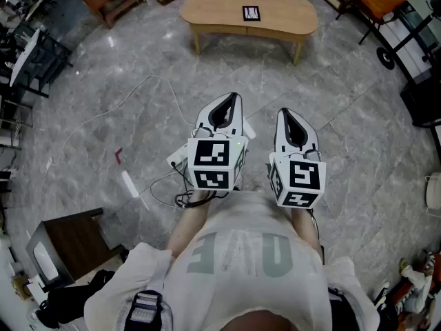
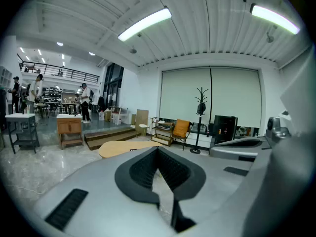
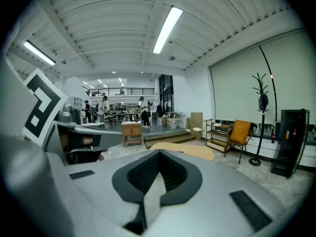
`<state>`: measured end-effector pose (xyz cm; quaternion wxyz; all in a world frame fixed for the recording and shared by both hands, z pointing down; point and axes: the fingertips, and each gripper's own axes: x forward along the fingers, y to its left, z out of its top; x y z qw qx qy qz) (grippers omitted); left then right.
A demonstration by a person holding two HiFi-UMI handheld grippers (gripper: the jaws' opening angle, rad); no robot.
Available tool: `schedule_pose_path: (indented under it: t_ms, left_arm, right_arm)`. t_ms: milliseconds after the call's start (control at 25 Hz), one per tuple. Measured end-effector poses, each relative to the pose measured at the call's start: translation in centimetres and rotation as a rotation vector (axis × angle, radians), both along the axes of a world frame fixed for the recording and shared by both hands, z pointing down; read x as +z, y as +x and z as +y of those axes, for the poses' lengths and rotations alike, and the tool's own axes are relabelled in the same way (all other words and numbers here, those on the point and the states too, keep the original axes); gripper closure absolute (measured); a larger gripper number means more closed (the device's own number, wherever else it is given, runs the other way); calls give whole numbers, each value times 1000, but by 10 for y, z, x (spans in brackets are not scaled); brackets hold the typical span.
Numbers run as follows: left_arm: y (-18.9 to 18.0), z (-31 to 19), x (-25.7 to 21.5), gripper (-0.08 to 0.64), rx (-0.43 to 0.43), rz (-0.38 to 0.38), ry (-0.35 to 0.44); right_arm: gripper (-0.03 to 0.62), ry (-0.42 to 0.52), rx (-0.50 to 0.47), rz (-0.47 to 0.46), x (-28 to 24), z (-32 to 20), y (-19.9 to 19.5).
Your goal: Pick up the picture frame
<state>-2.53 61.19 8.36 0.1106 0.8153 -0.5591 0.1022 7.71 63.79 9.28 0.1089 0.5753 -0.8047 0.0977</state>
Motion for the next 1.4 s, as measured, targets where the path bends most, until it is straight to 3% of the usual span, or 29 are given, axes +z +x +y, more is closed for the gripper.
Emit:
schedule_pose_path:
  t_ms: [480,680,920,1400]
  left_arm:
    - [-33,-17,-1,551,8,35,13]
    - [-57,-22,-3,551,7,49,29]
    - [-77,-54,12,551,-11,57,29]
    - [-73,-144,10,551,1,26,106]
  right_arm:
    - [587,3,-32,5,1,-16,-37]
    - [588,-4,7,-78,-1,-20,-46]
    - [588,17,46,-74,10,-34,-43]
    - [586,99,12,-80,14,-137,-44]
